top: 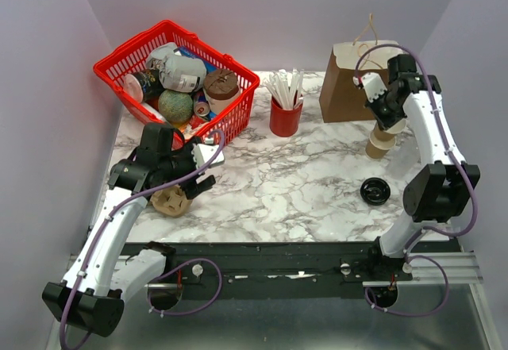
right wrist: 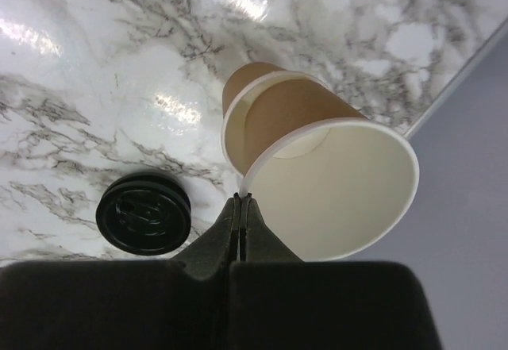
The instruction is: Pack the takeout coffee
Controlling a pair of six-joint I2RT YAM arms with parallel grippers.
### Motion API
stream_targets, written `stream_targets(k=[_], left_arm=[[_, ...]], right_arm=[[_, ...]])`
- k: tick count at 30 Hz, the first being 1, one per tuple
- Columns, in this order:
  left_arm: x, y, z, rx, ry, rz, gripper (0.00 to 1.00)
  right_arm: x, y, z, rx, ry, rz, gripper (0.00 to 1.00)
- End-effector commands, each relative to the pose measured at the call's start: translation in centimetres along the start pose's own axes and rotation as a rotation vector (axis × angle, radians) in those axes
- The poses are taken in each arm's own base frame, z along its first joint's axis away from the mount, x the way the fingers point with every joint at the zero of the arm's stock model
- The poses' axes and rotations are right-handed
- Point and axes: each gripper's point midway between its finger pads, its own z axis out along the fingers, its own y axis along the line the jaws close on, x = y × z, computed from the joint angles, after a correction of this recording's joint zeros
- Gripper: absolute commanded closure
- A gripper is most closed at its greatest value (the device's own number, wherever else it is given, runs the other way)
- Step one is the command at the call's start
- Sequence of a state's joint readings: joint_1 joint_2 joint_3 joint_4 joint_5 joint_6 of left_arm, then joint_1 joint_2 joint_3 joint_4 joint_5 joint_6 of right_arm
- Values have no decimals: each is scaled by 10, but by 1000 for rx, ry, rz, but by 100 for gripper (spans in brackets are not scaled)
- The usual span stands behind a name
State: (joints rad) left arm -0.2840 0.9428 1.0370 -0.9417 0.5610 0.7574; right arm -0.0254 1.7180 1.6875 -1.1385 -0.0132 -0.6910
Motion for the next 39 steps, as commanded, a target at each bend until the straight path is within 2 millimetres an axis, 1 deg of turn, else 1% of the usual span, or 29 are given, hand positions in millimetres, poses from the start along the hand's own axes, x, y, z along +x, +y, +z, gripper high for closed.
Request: stream_targets(k=[1, 2, 3, 5, 6, 7, 9, 10, 11, 12, 13, 15, 16, 17, 18, 19, 20, 21, 22, 23, 24, 26, 29, 33, 39], left_arm=[[-4, 2, 4, 1, -16, -5, 12], [-5, 2, 4, 0, -20, -6, 12], [-6, 2, 5, 2, -21, -10, 12], [-10, 4, 4, -3, -34, -9, 12], [-10, 4, 5, 1, -35, -12, 12], [-12, 5, 5, -1, -38, -9, 12], [-13, 6, 4, -5, -39, -8, 12], [-14, 7, 4, -8, -39, -10, 13], [-14, 8, 4, -14, -39, -9, 13], [-15, 7, 3, -18, -40, -9, 13], [-15, 8, 2, -21, -41, -11, 13], [-16, 9, 0, -36, -41, -13, 12], [-16, 10, -1, -44, -40, -13, 12], [-17, 10, -2, -49, -44, -17, 12], [-17, 10, -3, -54, -47, -15, 12], [-16, 9, -2, -54, -45, -16, 12], [-16, 8, -3, -55, -47, -15, 12], [-17, 8, -4, -59, -52, -11, 12], [-15, 8, -4, -61, -47, -14, 12], [-14, 8, -4, -66, -47, -14, 12], [-14, 7, -4, -67, -48, -11, 12], [-12, 8, -4, -78, -41, -7, 12], [-11, 8, -6, -90, -39, -11, 12], [-9, 7, -9, -101, -33, -13, 13], [-6, 4, -10, -98, -27, -17, 12]], right_arm=[[-27, 4, -58, 57, -111, -42, 99], [-30, 8, -64, 60, -122, -63, 99], [-39, 20, -69, 54, -141, -108, 99], [-47, 34, -78, 52, -172, -166, 99], [-48, 43, -78, 42, -172, -191, 99], [-57, 61, -79, 16, -186, -247, 99], [-60, 88, -82, -70, -204, -305, 99], [-68, 118, -84, -182, -256, -376, 99], [-63, 137, -84, -253, -258, -423, 99], [-62, 151, -87, -286, -279, -469, 99], [-54, 177, -78, -336, -254, -566, 99], [-52, 199, -71, -358, -257, -672, 99], [-51, 217, -70, -382, -271, -749, 99], [-47, 228, -59, -398, -261, -782, 99], [-47, 236, -55, -408, -265, -813, 99], [-47, 250, -52, -420, -274, -874, 99], [-49, 257, -47, -421, -289, -905, 99], [-41, 266, -37, -444, -276, -937, 99], [-41, 276, -34, -464, -295, -975, 99], [-48, 281, -31, -463, -333, -989, 99], [-48, 284, -27, -474, -343, -997, 99], [-54, 289, -21, -485, -370, -1025, 99], [-54, 295, -15, -514, -362, -1052, 99], [-52, 302, -6, -535, -339, -1048, 97], [-39, 306, 3, -561, -273, -1031, 97]])
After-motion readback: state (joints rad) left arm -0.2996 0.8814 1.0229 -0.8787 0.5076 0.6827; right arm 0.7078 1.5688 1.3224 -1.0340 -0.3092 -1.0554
